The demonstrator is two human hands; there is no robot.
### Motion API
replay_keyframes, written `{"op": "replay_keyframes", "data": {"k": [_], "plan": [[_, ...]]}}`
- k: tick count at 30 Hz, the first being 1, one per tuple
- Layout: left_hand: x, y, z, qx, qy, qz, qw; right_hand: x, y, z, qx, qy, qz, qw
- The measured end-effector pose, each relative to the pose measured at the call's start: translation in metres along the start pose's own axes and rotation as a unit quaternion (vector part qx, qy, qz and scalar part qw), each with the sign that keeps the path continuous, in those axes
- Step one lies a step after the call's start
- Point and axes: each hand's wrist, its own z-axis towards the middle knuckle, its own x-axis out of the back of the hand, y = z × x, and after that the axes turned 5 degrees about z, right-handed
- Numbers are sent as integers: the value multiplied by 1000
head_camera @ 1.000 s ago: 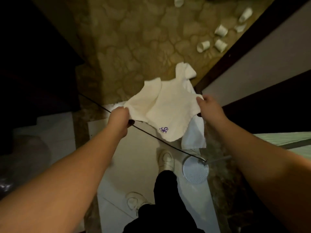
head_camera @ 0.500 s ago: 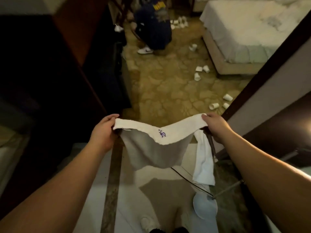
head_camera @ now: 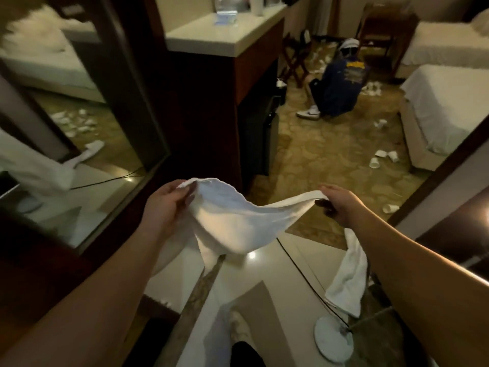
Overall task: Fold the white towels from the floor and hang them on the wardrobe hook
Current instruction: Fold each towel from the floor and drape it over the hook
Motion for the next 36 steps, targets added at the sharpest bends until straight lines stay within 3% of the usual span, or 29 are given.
{"op": "replay_keyframes", "data": {"k": [4, 8, 14, 17, 22, 29, 36], "plan": [[51, 29, -74, -52, 83, 51, 994, -22, -11, -60, -3, -93, 46, 995], [91, 70, -150, -98, 168, 94, 976, -46, -32, -115, 49, -206, -18, 977], [152, 111, -254, -154, 194, 78, 966, -93, -46, -199, 225, -150, -122, 955], [190, 115, -309, -149, 169, 35, 974, -115, -36, -257, 258, -141, -131, 947], [253, 102, -412, -150, 189, 80, 967, -142, -8, -354, 303, -138, -164, 929], [346, 62, -570, -135, 231, 132, 955, -186, 51, -485, 280, -201, -72, 936], [404, 59, -685, -123, 256, 95, 954, -225, 76, -588, 283, -254, -45, 924]]}}
